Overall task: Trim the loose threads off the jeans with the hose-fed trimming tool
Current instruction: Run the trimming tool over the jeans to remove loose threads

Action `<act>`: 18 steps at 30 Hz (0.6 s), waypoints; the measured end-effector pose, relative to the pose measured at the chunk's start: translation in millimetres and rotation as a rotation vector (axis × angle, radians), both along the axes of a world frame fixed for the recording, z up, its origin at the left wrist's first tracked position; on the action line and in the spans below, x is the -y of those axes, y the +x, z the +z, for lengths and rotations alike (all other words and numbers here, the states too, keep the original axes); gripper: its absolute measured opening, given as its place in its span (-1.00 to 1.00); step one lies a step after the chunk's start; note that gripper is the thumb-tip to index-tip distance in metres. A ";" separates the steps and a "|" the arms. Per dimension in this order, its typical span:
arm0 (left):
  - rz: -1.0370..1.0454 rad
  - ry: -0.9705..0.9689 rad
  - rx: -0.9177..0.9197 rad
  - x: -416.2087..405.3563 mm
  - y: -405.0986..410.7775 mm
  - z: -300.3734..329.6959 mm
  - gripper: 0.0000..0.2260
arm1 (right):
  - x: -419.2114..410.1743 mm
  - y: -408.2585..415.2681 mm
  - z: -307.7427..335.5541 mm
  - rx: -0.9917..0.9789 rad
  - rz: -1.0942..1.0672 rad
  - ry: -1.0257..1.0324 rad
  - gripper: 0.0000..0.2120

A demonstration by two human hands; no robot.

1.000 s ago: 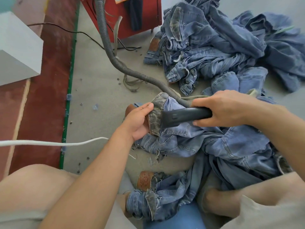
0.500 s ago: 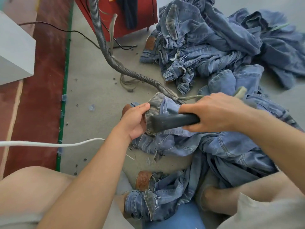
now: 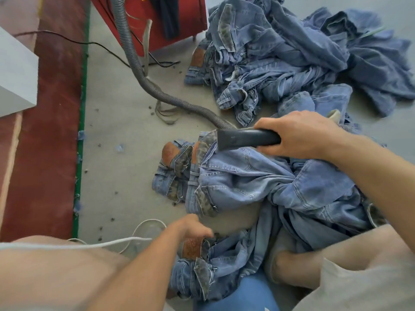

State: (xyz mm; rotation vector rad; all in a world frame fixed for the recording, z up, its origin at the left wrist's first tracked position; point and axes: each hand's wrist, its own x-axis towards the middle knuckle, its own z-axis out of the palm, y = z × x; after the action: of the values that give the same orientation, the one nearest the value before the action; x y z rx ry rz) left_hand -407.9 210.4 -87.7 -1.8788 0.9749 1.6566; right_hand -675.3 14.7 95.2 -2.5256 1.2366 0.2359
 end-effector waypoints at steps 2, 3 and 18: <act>0.067 -0.215 0.054 -2.0 -14.5 -8.7 -0.34 | -4.1 4.4 -4.5 -0.031 0.038 0.012 -0.53; 0.084 -0.327 0.109 1.9 -17.3 -10.5 -0.46 | -5.6 6.3 -5.3 -0.037 0.057 0.015 -0.51; 1.152 -0.713 -0.746 77.5 12.7 84.2 -0.72 | -0.3 -3.6 15.9 0.035 0.024 0.081 -0.50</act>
State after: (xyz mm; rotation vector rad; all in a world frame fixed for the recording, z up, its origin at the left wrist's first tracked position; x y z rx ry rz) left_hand -395.2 132.9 -3.5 -2.5875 0.8024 3.1642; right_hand -678.9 15.0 111.1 -2.4659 1.1600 0.2415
